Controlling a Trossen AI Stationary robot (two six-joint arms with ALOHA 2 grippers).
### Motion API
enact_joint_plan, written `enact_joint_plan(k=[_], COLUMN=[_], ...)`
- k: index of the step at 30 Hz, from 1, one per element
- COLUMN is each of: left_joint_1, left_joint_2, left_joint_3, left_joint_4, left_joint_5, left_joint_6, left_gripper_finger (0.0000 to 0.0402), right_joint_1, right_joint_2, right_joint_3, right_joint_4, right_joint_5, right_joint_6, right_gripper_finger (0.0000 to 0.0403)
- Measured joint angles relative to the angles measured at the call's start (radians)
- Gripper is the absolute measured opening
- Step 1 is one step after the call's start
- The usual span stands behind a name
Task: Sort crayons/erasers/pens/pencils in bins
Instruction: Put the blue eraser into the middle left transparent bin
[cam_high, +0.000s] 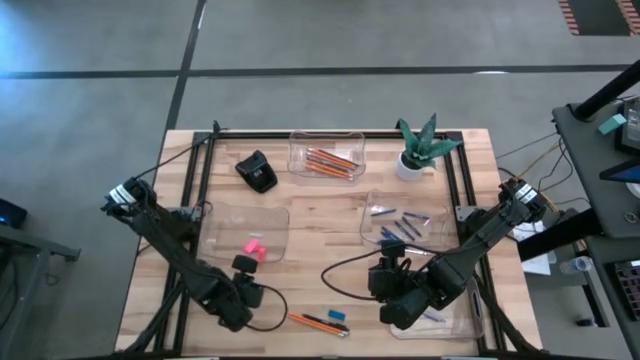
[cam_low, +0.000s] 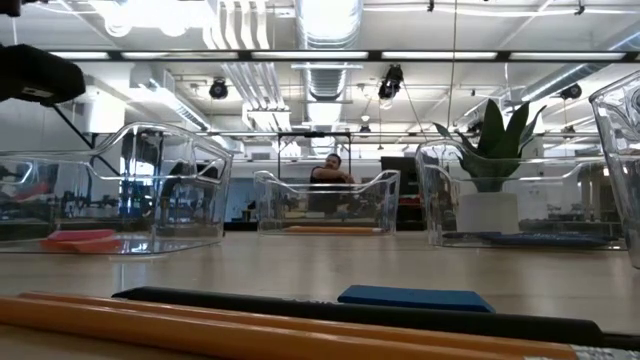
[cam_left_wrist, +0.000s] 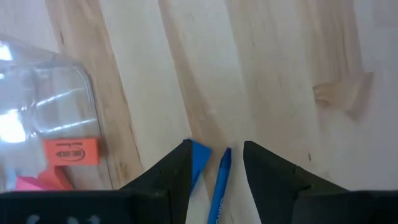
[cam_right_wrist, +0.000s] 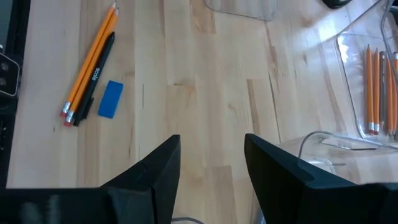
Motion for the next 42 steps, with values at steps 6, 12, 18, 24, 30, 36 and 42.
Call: enact_joint_plan(k=[6, 12, 18, 24, 30, 36, 42], left_joint_1=[-0.003, -0.003, -0.004, -0.004, -0.003, 0.001, 0.000], left_joint_2=[0.000, -0.001, -0.002, -0.002, -0.002, -0.002, -0.043], left_joint_3=[-0.051, -0.059, -0.074, -0.091, -0.117, -0.148, -0.133], left_joint_4=[0.019, 0.030, 0.030, 0.056, 0.047, 0.056, 0.053], left_joint_5=[0.001, -0.006, -0.021, -0.022, -0.028, -0.028, -0.025], left_joint_6=[-0.074, -0.077, -0.077, -0.110, -0.107, -0.158, -0.183], left_gripper_finger=[0.0128, 0.0128, 0.0128, 0.0147, 0.0210, 0.0228, 0.0228], right_joint_1=[0.000, 0.000, 0.000, 0.000, 0.000, 0.000, 0.000], right_joint_2=[0.000, 0.000, 0.000, 0.000, 0.000, 0.000, 0.000], right_joint_3=[0.000, 0.000, 0.000, 0.000, 0.000, 0.000, 0.000], right_joint_4=[0.000, 0.000, 0.001, 0.014, 0.023, 0.023, 0.025], right_joint_5=[0.000, 0.000, 0.000, 0.000, 0.000, 0.000, 0.000], right_joint_6=[0.000, 0.000, 0.000, 0.000, 0.000, 0.000, 0.000], right_gripper_finger=[0.0171, 0.0171, 0.0171, 0.0171, 0.0171, 0.0171, 0.0171])
